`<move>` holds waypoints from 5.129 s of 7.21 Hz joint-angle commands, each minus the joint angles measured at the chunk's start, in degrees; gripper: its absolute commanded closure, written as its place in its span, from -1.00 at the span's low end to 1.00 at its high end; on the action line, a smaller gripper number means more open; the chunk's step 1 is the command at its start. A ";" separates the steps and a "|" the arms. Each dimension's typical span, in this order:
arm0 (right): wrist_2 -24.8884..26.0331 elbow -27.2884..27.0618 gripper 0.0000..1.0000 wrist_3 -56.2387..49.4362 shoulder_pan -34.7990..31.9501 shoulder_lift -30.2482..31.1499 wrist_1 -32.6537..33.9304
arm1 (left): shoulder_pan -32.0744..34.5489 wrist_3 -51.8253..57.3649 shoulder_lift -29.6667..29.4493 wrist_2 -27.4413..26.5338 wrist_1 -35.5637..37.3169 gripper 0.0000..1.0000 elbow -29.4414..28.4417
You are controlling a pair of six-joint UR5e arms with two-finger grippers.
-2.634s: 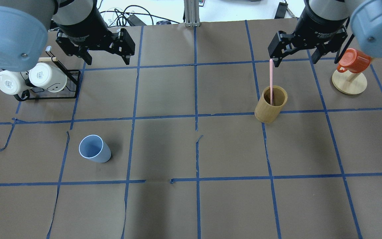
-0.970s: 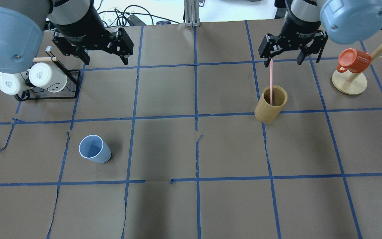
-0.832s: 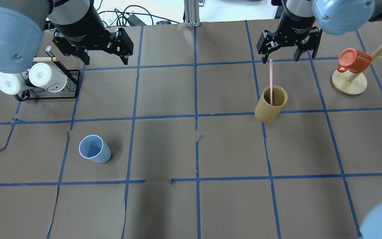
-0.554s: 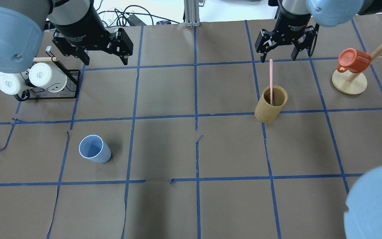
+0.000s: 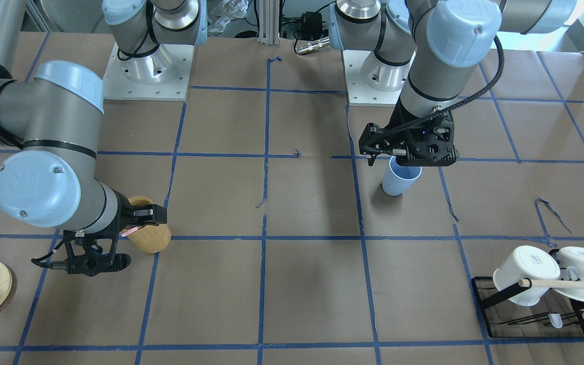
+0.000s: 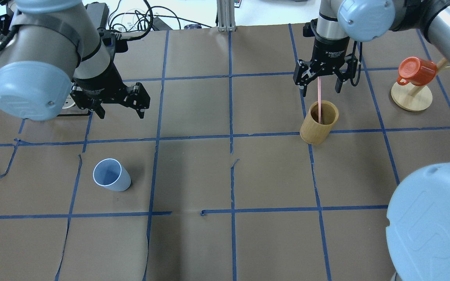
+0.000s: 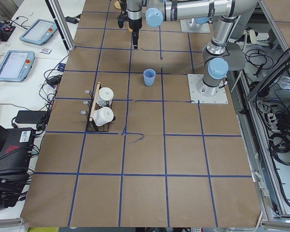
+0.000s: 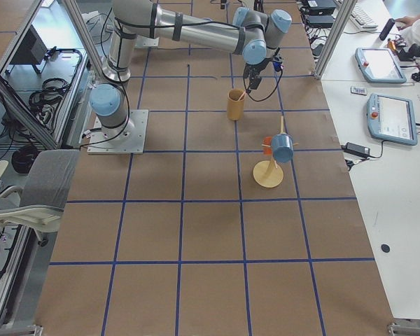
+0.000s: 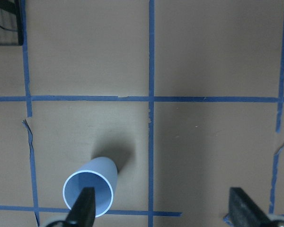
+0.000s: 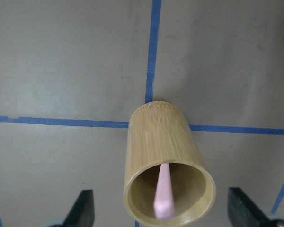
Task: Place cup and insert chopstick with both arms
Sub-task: 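Reach the left gripper down to the light blue cup and grasp it, then carry the blue cup with the left gripper toward the table center, then release the blue cup and raise the left gripper while the right gripper lifts the chopstick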
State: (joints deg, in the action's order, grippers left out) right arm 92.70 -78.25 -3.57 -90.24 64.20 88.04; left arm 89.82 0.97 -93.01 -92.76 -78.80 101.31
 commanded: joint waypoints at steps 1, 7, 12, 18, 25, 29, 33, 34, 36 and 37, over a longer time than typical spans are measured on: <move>0.99 -0.23 -0.35 -0.12 -0.28 0.40 0.20 | -3.50 3.94 -0.25 -0.23 12.80 -1.00 13.85; 0.20 0.12 -0.21 -0.12 -0.29 -0.30 3.80 | -6.50 -1.15 -1.04 0.12 18.06 -0.80 23.67; 0.20 0.12 0.65 -0.82 -0.29 0.05 2.57 | -6.41 -4.56 -0.77 0.39 17.54 1.00 23.32; 0.11 1.95 0.86 -1.00 -0.29 2.76 1.35 | -2.30 -16.07 -3.14 5.13 17.80 1.00 11.93; -0.60 3.28 0.92 -1.97 0.42 6.73 0.71 | 25.57 -48.96 -13.69 11.37 23.78 1.00 6.45; -3.14 3.11 0.92 -0.83 -0.45 6.99 1.69 | 25.50 -48.87 -14.57 11.20 23.95 -1.00 6.27; -2.79 7.23 0.89 0.23 -2.65 10.06 -0.84 | 15.94 -45.64 -10.80 10.58 6.61 -1.00 -10.11; -3.05 7.41 0.90 0.40 -3.96 10.33 -0.68 | 13.65 -41.44 -9.05 10.58 0.81 -1.00 -14.17; -3.06 9.69 0.91 5.82 -8.43 10.85 -1.12 | 10.22 -30.02 -3.88 6.03 -2.40 -1.00 -15.17; -2.10 9.09 0.94 8.47 -12.81 11.29 -0.51 | 8.38 -24.58 -0.98 4.27 -5.72 -1.00 -15.17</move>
State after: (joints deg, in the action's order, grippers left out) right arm 89.84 -69.25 1.28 -98.22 74.92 87.22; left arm 100.52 -30.25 -97.52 -86.15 -81.00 86.55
